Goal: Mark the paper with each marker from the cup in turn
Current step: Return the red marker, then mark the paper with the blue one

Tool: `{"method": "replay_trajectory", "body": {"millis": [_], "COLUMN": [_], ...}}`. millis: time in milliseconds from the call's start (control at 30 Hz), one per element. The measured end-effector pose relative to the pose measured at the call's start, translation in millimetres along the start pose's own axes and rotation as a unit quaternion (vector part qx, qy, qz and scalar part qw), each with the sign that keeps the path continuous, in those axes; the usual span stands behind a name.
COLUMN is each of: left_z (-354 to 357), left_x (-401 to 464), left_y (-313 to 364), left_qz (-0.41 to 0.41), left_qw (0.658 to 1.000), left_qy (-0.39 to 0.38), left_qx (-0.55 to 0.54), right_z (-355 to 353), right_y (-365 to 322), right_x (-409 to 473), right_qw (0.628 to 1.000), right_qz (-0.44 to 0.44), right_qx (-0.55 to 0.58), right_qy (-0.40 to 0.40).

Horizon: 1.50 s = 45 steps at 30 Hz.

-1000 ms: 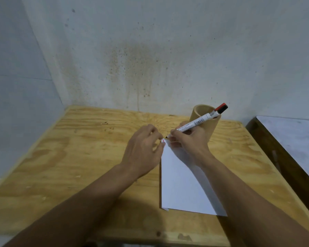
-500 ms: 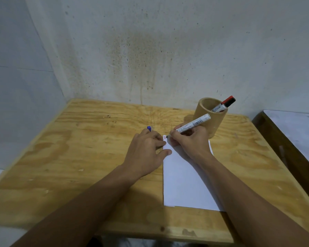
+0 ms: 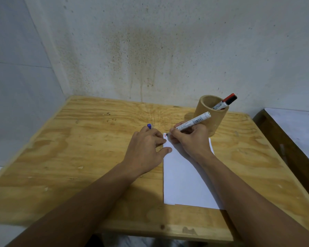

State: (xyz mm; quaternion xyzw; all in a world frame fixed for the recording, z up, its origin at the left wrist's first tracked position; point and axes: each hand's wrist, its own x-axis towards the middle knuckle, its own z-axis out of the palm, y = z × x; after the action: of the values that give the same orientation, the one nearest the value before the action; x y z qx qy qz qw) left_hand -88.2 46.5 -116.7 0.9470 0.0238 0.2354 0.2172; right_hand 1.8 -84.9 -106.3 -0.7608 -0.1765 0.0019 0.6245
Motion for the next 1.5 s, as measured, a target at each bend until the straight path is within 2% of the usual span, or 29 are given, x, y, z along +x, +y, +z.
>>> {"method": "replay_trajectory", "body": {"millis": [367,567,700,733,833,900,967,1000,1067,1100,1133,1200,1367,1500], "left_z": [1,-1,-7,-8,-12,-16,-22,-25,-34,-38,-40,-43,-42,-44], "left_x": [1,1,9,14,26,32,37,39,45,48,51,55,60,62], "left_y": [0,1,-3,-6,-13,-15,-13,-11,-2,3,7,16,33,43], "left_qz": [-0.002,-0.009,-0.073,-0.097,-0.149,-0.17,-0.234,-0.272,-0.332,-0.349,-0.358,-0.354,-0.324,-0.307], "left_qw": [1.0,1.0,0.986,0.984,0.983,0.978,0.945,0.908,0.803,0.762,0.737,0.719,0.726,0.711], "left_qy": [-0.005,0.002,0.118,0.116,0.05,0.042,0.064,0.067,0.047,0.034,0.023,0.01,-0.006,-0.025], "left_qx": [0.004,-0.018,-0.089,-0.091,-0.095,-0.112,-0.22,-0.312,-0.493,-0.545,-0.573,-0.598,-0.606,-0.633], "right_z": [-2,-3,-4,-4,-5,-7,-13,-17,-23,-25,-27,-30,-41,-49], "right_y": [5,1,-4,-6,-11,-17,-24,-28,-38,-43,-46,-52,-60,-65], "right_x": [3,0,-1,-2,-4,-4,-2,-1,-1,-1,-1,-2,-1,-2], "right_qw": [1.0,1.0,0.998,0.996,0.995,0.991,0.982,0.978,0.976,0.977,0.98,0.984,0.979,0.984], "right_qz": [0.005,0.004,0.01,0.015,0.021,0.027,0.047,0.054,0.045,0.037,0.028,0.013,0.008,-0.007], "right_qx": [-0.027,0.009,0.063,0.082,0.096,0.128,0.18,0.197,0.213,0.209,0.199,0.177,0.201,0.174], "right_qy": [-0.015,0.004,0.029,0.027,0.031,0.036,0.031,0.028,0.017,0.011,0.009,0.011,0.026,0.035]}}
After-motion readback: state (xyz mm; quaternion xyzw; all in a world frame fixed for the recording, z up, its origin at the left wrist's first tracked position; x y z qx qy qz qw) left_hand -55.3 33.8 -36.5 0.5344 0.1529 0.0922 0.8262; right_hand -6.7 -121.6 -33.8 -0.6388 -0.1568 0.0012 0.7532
